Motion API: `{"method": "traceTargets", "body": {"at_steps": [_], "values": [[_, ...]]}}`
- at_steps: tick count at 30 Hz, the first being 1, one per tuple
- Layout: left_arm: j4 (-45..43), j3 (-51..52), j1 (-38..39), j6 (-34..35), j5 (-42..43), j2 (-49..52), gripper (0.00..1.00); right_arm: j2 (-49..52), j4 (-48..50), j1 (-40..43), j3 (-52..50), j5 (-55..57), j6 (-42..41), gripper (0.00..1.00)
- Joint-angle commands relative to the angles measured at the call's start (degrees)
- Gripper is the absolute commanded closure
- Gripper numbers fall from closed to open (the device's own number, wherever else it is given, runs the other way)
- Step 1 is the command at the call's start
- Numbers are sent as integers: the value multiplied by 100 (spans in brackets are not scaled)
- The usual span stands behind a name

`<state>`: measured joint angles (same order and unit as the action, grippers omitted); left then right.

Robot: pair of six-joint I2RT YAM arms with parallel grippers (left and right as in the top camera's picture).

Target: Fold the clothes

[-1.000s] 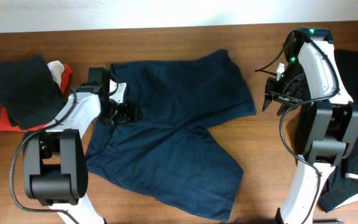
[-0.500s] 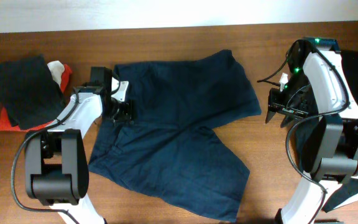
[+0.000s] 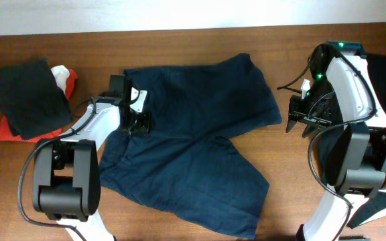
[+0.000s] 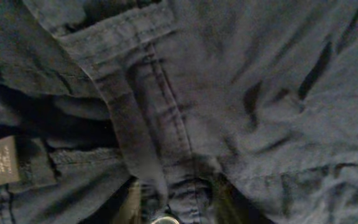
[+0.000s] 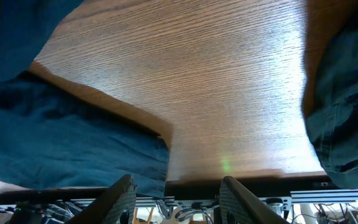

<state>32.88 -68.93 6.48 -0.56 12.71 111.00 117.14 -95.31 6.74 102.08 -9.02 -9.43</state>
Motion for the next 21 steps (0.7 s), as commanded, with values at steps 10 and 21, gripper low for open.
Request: {"method": "traceTargets", "body": {"at_steps": [10,21], "values": [[-450,374,13,-39,-319,-109,100,-232,15,-35,-26,94,-26,52],[2430,-2385,-365,702,-315,-302,100,-229,1202,-42,-2173,-761,531,39]]}}
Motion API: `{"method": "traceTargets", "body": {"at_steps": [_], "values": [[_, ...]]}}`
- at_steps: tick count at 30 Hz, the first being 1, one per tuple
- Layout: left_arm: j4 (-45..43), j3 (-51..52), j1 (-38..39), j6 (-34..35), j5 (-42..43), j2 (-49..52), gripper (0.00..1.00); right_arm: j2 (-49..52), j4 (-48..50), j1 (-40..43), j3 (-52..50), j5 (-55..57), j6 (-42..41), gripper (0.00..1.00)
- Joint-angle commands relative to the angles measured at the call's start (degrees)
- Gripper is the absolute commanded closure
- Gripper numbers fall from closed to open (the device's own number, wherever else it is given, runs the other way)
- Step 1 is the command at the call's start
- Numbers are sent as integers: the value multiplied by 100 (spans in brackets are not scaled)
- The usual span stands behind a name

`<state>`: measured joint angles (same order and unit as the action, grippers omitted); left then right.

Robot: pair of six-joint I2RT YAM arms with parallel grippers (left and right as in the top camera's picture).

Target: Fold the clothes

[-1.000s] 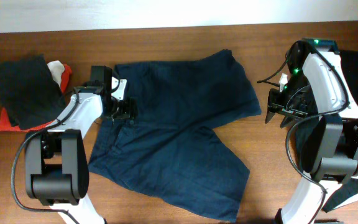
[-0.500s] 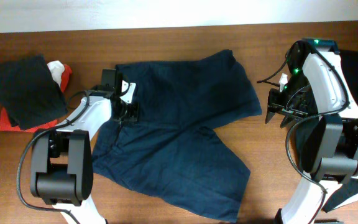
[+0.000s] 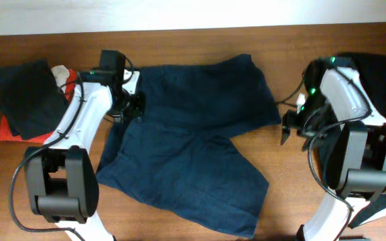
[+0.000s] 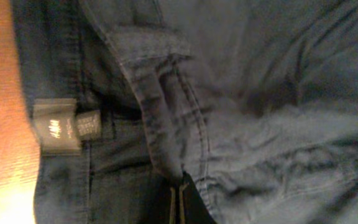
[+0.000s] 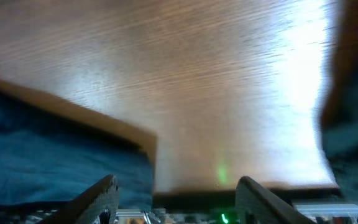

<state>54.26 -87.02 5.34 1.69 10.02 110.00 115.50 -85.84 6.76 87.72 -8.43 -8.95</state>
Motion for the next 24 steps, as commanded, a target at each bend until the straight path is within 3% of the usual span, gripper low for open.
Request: {"method": "traceTargets", "body": {"at_steps": [1,6,9,13,16,18,19,24], "values": [[385,-675,-326,612,-44,-214,100,-66,348,-72,-1005,-1259,920,40],[413,-710,-472,793,2,-214,100,-68,710,-243,-2188,-1298,1156,43],[413,-710,-472,793,2,-214,100,-68,1091,-831,-2708,-1521,1150,43],[435,-710,-472,791,0,-214,100,-68,1657,-1602,-2903,-1556,319,43],[433,-710,-472,789,0,-214,100,-70,1495,-1928,-2900,-2763,1390,46],[435,-710,-472,789,-2,-214,100,-72,1733,-1908,-2894,-3421,1685,47],[435,-710,-472,789,-2,-214,100,-103,1731,-1902,-2887,-3665,1917,53],[439,-710,-476,789,0,-214,100,-986,1644,-1751,-2719,-3637,1902,51]]}}
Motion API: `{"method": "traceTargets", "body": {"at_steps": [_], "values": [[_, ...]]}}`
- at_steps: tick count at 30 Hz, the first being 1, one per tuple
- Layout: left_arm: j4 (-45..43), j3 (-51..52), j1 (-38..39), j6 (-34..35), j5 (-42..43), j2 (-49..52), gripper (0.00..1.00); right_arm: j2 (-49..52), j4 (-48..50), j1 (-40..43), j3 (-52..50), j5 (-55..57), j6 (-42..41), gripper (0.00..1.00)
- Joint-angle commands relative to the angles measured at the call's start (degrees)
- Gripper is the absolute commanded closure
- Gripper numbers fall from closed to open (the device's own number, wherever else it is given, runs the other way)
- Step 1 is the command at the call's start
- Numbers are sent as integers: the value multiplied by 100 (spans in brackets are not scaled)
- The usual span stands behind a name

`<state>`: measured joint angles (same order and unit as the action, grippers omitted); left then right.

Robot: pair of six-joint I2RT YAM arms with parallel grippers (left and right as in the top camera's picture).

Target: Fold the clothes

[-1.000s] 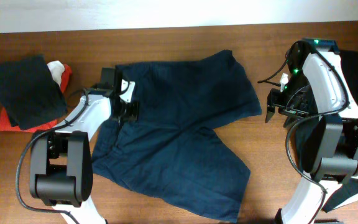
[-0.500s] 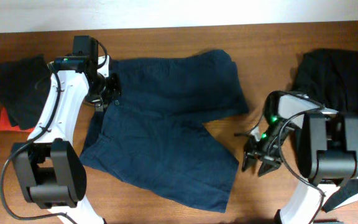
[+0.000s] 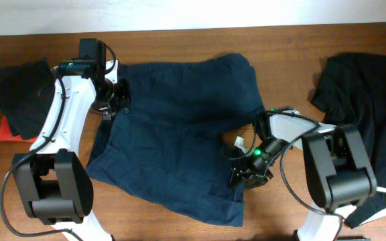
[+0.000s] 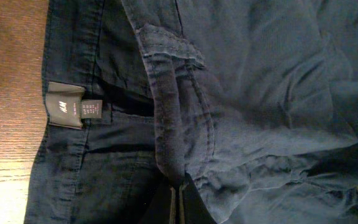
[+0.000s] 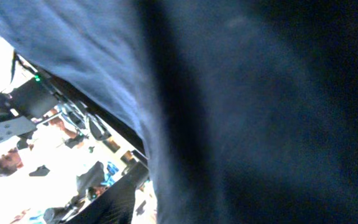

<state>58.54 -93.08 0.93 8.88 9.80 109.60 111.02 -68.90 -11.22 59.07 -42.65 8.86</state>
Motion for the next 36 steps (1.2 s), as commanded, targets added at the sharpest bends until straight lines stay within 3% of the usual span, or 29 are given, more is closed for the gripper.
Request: {"method": "traceTargets", "body": {"at_steps": [1,7,11,13,17,24,25,26,28,29,36], "values": [[11,-105,-35,70,22,-175,100,-643,-26,35,149,-129,120,49],[94,-103,-35,70,22,-175,100,-564,1425,-776,-157,1790,-1392,40],[111,-105,-37,68,-286,-175,100,-562,1523,-1207,-166,2924,-2144,37],[118,-105,-37,66,-619,-175,100,-562,1519,-1207,-323,3047,-2144,36],[87,-103,-37,74,-2044,-175,100,-564,1563,-1174,-603,3484,-2334,36],[-238,155,-35,74,-1864,48,99,-564,1432,-214,-603,3842,-2269,36],[-280,170,-35,74,-1613,153,94,-564,1451,-186,-601,3845,-2267,36],[-356,170,-35,72,-1237,289,59,-564,1495,-188,-586,3845,-2264,36],[-400,170,-35,74,-890,483,41,-564,1519,-186,-560,3856,-2264,36],[-385,170,-35,68,-914,505,38,-564,1517,-186,-538,3917,-2264,36],[-404,164,-20,68,-807,503,37,-566,909,-177,289,4509,-2269,36]]}}
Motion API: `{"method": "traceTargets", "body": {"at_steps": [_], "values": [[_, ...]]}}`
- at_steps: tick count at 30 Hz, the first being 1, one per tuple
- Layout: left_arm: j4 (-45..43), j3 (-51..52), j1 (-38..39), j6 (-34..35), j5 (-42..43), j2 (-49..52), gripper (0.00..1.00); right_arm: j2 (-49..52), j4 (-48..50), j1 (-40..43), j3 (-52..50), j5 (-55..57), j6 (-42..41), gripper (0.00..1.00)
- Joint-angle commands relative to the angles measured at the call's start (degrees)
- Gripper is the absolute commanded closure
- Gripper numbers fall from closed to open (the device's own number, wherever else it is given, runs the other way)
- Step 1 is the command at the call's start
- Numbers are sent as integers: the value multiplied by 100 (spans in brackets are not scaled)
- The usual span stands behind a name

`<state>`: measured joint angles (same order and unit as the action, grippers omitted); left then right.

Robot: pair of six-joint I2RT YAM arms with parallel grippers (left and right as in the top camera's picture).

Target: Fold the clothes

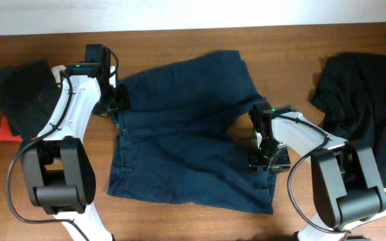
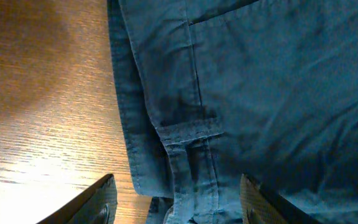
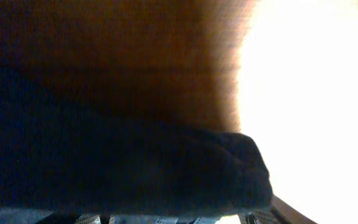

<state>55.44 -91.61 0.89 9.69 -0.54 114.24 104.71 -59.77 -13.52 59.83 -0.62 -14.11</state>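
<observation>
Navy shorts (image 1: 186,140) lie spread on the table, waistband to the left and legs to the right. My left gripper (image 1: 117,102) hovers over the waistband's far corner. In the left wrist view it (image 2: 179,205) stands open, with a belt loop and the waistband (image 2: 185,149) between its spread fingers (image 2: 101,199). My right gripper (image 1: 263,157) is at the right edge of the near leg. The right wrist view is dark: navy fabric (image 3: 135,168) fills the space in front of the gripper (image 3: 168,219), whose pads show far apart at the bottom corners.
A crumpled black garment (image 1: 360,87) lies at the right end of the table (image 1: 293,73). At the far left a folded black garment (image 1: 15,90) rests on something red (image 1: 5,127). Bare wood shows behind the shorts and between them and the black pile.
My left gripper was shut on the waistband by the fly; it is now open over the waistband's corner. The shorts lie flatter and squarer. My right gripper has shifted to the leg's right edge.
First my left gripper was down on the waist of the rumpled shorts while the right stood open over bare wood. Then the left, shut on the waistband, was farther back-left with the shorts. Later the right was in the leg hem. Now the shorts lie spread.
</observation>
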Motion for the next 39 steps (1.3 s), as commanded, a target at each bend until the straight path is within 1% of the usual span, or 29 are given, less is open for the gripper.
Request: {"method": "traceTargets", "body": {"at_steps": [1,5,7,10,11,12,13,15,19,21,24,25,26,27,28,29,30,31,32,33,34,35,36,37,38,39], "values": [[-208,20,-15,-9,391,44,37,66,-50,52,212,308,31,36],[-424,20,-20,-11,400,481,38,66,-284,55,289,413,4,36],[-669,20,-26,-11,400,695,38,61,-544,157,658,400,-282,37],[-970,20,-33,-15,369,1150,38,42,-802,304,1572,216,-70,37],[-1217,20,-33,-11,269,1241,37,42,-748,315,2173,63,61,35],[-1488,17,-31,-11,273,1241,37,42,-546,315,2494,-254,280,34],[-1744,17,-31,-11,273,1241,35,44,-59,315,2695,-763,531,34],[-2072,17,-31,-11,271,1241,33,160,758,315,2697,-1311,706,34],[-2761,17,-20,-11,275,1241,33,1060,1722,319,2697,-1224,708,34],[-2885,17,-20,-13,275,1241,33,1460,1709,380,2695,-1032,706,33],[-2900,17,-35,-13,348,1239,33,1862,1405,579,2658,-815,704,33],[-2837,9,-37,-31,468,1204,33,1921,1165,693,2658,-734,704,34],[-2577,-103,-37,-323,463,1075,33,1888,1051,817,2682,-599,699,37],[-2264,-214,-37,-573,461,933,33,1832,881,946,2793,-603,699,36],[-1873,-330,-37,-697,461,743,31,1744,535,1073,3034,-619,702,36],[-1353,-437,-37,-699,389,439,18,1585,-72,1224,3504,-621,695,37],[-822,-450,-55,-695,378,72,5,1285,-992,1386,4179,-621,570,37],[-282,-450,-76,-695,378,-260,1,1029,-1633,1488,4535,-627,448,11],[315,-450,-107,-691,380,-546,1,697,-2159,1628,4605,-970,356,1],[734,-450,-107,-614,380,-662,1,568,-2581,1751,4605,-1294,354,1],[1252,-450,-111,-389,407,-737,1,525,-3016,1910,4599,-1467,302,1],[1561,-448,-136,-345,487,-778,1,476,-3185,2017,4542,-1547,221,1],[1867,-431,-205,-339,570,-837,1,310,-3235,2076,4367,-1539,79,1],[2087,-339,-297,-282,579,-966,1,-98,-3134,2083,3928,-1523,-138,1],[2140,-197,-310,-221,643,-1102,1,-450,-2959,2083,3530,-1526,-275,1],[2124,120,-308,-94,723,-1368,1,-1091,-2673,2070,2765,-1534,-494,1]]}}
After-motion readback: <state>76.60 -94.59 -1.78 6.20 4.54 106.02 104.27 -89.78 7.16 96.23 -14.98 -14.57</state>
